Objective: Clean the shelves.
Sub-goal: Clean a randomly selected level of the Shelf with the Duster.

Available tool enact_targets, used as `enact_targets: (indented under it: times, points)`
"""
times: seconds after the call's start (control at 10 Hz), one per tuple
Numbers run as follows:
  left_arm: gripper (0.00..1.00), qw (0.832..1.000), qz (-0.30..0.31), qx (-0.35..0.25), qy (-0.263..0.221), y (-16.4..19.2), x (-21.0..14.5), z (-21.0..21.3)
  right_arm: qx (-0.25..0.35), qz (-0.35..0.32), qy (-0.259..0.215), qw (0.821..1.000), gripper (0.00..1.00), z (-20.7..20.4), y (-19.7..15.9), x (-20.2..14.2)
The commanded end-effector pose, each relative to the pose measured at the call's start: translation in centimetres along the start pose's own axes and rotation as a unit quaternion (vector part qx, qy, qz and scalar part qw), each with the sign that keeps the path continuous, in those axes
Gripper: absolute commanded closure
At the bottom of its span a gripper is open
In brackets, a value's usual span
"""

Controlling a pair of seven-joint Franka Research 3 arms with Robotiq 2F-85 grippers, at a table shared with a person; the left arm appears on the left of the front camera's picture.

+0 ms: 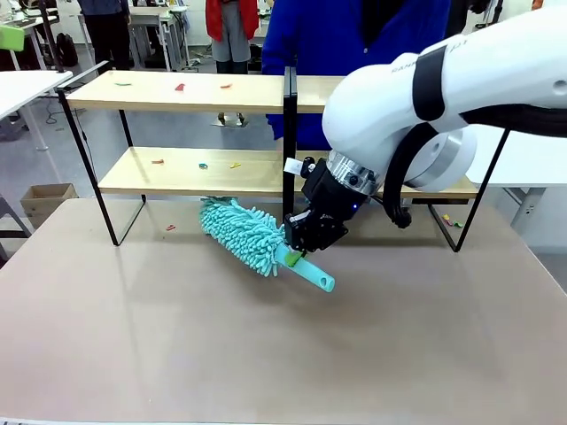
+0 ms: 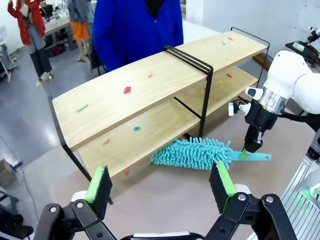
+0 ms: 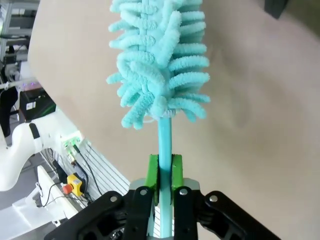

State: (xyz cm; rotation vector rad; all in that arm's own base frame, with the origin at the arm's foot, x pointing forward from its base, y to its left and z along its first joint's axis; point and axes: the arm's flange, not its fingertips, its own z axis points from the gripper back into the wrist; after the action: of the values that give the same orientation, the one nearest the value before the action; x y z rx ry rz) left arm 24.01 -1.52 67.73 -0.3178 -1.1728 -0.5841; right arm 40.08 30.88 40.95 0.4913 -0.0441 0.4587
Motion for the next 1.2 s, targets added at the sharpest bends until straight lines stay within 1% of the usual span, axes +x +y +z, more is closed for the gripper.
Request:
enact_targets:
  times: [0.0,0.2,0.4,0.6,0.8,1.0,1.1]
  points:
    - [0.0,1.0,-0.004,-0.005,-0.002,0.2,0.0,0.1,-0.022,-0.025,-0.03,0.999,1.0,-0.6,0.1,0.4]
    - [0.0,1.0,-0.004,-0.005,-0.002,0.2,0.0,0.1,-0.028,-0.043,-0.061,0.997,1.0,-1.1,-0.1,0.5]
    - [0.0,1.0,-0.004,-0.005,-0.002,0.2,0.0,0.1,-0.038,-0.065,-0.056,0.996,1.0,-2.7,0.4,1.0]
    - [0.0,1.0,-0.004,-0.005,-0.002,0.2,0.0,0.1,-0.05,-0.108,-0.076,0.99,1.0,-3.8,0.9,2.1]
    - [0.0,1.0,-0.004,-0.005,-0.002,0.2,0.0,0.1,-0.089,-0.132,-0.097,0.982,1.0,-4.8,1.3,2.6]
    - [0.0,1.0,-0.004,-0.005,-0.002,0.2,0.0,0.1,-0.076,-0.133,-0.067,0.986,1.0,-5.7,1.1,2.7]
    - [0.0,1.0,-0.004,-0.005,-0.002,0.2,0.0,0.1,-0.062,-0.121,-0.06,0.989,1.0,-5.8,1.2,2.9]
